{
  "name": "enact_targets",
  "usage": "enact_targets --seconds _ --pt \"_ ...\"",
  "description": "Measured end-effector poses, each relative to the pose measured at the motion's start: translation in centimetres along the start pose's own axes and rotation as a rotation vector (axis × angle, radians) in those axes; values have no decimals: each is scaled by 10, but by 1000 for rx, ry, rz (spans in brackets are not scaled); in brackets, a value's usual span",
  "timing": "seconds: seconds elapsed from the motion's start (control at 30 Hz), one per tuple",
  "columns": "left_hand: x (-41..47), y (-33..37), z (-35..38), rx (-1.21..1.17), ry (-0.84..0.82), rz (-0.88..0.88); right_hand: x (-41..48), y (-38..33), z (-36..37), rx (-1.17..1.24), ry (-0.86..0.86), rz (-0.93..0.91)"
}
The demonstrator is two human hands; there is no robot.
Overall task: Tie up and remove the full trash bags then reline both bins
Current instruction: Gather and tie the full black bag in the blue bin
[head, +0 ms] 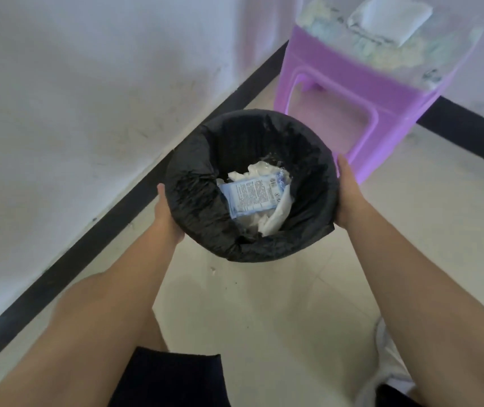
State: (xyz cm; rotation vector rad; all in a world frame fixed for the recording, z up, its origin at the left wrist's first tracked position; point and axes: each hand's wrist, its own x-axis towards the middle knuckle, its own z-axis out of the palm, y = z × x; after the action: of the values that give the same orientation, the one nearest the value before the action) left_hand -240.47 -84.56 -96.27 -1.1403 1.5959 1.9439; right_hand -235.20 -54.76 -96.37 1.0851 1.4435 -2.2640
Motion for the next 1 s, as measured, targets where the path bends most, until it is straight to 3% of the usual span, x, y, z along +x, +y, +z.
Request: enact_targets --seconds 0.1,0.17,0.23,0.37,0.43,0.5,0.6,0.67,0.8,1.0 --pt "-20 36 -9 16 163 89 -24 -14 6 -133 26 -97" --pt "-37 61 -4 135 151 265 -32 -18 3 -328 78 -159" --pt "-56 73 11 331 21 434 -34 -18 6 -428 118 -178" --pt "-109 66 44 741 -365 528 -47 1 30 -302 333 -303" --pt "-140 57 57 802 -592 624 -50 18 36 -379 445 -369" --pt "-164 54 62 802 -713 748 -53 23 38 -582 532 -419" --pt "-173 63 59 803 -633 1044 -57 13 40 -977 554 -420" --pt "-171 76 52 827 -516 1157 -66 -2 47 -1024 567 -418" --pt "-157 108 39 732 -335 997 -99 -48 62 -880 744 -631" --pt "-153 152 33 149 -290 428 -139 -104 60 -566 838 -753"
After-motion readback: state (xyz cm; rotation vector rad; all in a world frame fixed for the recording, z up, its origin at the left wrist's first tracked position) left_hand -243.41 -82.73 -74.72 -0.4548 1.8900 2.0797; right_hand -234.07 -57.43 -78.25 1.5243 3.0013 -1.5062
